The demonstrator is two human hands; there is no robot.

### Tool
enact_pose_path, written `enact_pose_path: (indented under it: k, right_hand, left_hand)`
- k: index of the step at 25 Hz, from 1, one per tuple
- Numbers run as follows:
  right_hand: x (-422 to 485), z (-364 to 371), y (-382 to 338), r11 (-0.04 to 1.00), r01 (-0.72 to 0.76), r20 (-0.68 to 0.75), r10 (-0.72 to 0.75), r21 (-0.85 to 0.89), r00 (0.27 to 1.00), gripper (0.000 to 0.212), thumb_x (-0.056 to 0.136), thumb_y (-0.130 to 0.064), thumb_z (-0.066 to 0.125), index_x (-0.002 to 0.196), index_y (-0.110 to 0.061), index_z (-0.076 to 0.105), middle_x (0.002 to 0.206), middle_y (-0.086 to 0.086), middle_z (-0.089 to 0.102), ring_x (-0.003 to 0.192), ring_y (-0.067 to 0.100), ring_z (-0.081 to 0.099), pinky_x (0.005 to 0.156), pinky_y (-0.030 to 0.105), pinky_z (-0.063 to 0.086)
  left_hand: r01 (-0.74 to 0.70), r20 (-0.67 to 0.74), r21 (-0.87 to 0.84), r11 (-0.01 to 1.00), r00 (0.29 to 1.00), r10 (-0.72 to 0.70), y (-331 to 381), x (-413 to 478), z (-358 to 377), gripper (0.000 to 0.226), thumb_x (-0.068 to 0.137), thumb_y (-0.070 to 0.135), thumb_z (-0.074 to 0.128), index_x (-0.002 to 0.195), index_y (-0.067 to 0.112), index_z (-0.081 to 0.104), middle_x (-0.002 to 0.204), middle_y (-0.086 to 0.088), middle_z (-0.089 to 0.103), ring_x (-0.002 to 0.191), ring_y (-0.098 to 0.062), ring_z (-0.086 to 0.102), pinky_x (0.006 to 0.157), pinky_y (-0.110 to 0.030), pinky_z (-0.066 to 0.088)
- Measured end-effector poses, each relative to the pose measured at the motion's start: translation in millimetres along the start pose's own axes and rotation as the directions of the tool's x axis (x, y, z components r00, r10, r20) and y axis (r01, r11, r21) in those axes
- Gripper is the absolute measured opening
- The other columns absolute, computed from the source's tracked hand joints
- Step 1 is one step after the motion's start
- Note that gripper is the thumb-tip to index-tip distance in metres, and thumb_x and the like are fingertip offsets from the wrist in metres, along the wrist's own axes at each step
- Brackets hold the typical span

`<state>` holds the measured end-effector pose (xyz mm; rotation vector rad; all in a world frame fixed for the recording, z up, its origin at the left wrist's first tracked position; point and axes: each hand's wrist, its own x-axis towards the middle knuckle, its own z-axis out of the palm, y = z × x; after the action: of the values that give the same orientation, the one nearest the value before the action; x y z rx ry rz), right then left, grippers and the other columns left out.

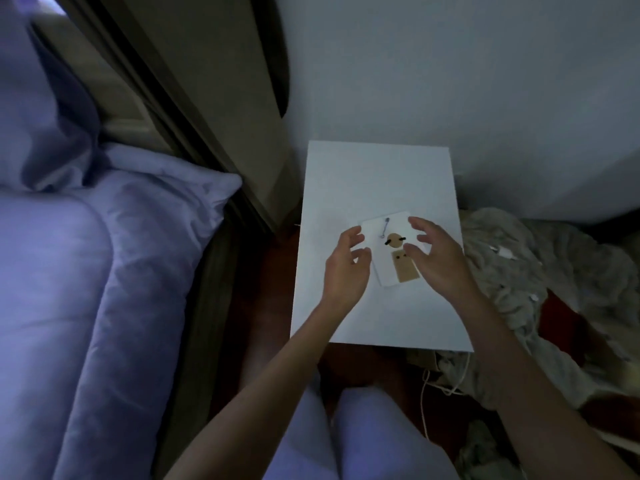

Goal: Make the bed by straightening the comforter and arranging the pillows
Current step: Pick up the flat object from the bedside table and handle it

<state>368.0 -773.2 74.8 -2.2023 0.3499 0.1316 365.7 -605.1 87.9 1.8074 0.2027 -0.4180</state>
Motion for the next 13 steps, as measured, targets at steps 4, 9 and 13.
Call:
enact_pose_path:
  k: [4,9,13]
  right_hand:
    - [32.1,7.6,42.8,0.978,0.078,0.151,-0.048,-0.195,0.987,0.053,0.091,-0.022,0.058,0.141,-0.023,0.041,0.152,0.000,0.035,0.138,0.020,0.033,0.108,0.035,0.032]
    - [62.7,-1.3,106.2,0.828,0.263,0.395,-0.055,-0.495,0.917,0.061,0.095,-0.031,0.048,0.150,-0.019,0.023,0.161,0.006,0.012,0.147,0.025,0.011,0.115,0.045,0.026]
    - [77.7,4.1,134.6,0.814,0.238,0.426,0.013,-0.529,0.905,0.067,0.097,-0.033,0.041,0.152,-0.015,0.008,0.161,0.015,0.005,0.148,0.030,0.004,0.117,0.046,0.019]
  left_hand:
    - [0.040,-0.075,0.131,0.991,0.997,-0.030,-26.8,16.9,42.0,0.044,0.098,0.018,0.048,0.142,0.020,0.039,0.145,0.002,0.046,0.130,-0.018,0.047,0.105,-0.029,0.040]
    - [0.159,-0.160,0.431,0.888,0.982,-0.099,-77.1,36.9,112.1,0.055,0.096,0.018,0.048,0.147,0.012,0.029,0.154,-0.009,0.032,0.142,-0.025,0.028,0.116,-0.034,0.023]
    - [0.234,-0.211,0.547,0.804,0.968,-0.139,-94.8,52.0,145.6,0.062,0.098,0.024,0.045,0.151,0.010,0.015,0.159,-0.014,0.017,0.147,-0.030,0.013,0.120,-0.038,0.014]
